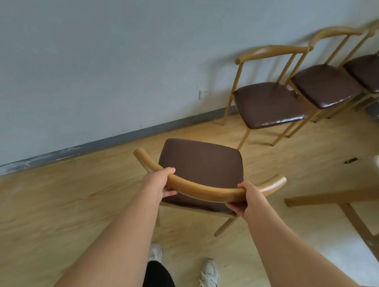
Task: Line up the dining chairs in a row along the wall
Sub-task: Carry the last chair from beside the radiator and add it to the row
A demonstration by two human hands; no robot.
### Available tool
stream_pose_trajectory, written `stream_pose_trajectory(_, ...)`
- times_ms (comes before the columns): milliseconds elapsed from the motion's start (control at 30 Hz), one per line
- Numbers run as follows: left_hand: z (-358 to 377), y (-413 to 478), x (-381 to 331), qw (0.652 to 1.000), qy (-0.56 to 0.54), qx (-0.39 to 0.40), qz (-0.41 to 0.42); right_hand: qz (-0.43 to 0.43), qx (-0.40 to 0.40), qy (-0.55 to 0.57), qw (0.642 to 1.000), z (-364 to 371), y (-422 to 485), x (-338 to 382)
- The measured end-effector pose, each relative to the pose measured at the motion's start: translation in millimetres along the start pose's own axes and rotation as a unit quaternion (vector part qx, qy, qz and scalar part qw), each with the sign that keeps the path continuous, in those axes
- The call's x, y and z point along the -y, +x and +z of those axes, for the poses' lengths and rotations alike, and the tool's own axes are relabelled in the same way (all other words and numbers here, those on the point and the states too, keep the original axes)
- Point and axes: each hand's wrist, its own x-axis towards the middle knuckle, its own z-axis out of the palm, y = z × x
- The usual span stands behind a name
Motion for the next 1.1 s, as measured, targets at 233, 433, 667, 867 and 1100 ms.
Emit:
stream_pose_trajectory(233, -25, 76, -102, 0.999, 0.033, 0.033, -0.007, 0.01, -0.011, 0.035, 0.999, 107, 7, 34)
stream_pose_trajectory(433, -30, 126, -188, 0.992, 0.109, 0.069, -0.004, 0.011, -0.043, 0.107, 0.993, 174, 7, 50)
stream_pose_trajectory(667, 19, 164, -263, 0.974, 0.197, 0.107, 0.007, 0.026, -0.089, 0.215, 0.972, 207, 30, 81)
stream_pose_trajectory(867, 71, 195, -308, 0.965, 0.233, 0.117, 0.003, 0.05, -0.12, 0.244, 0.961, 221, 64, 122)
stream_pose_trajectory(1100, 110, 242, -352, 0.949, 0.282, 0.141, -0.017, 0.058, -0.142, 0.304, 0.94, 253, 85, 156)
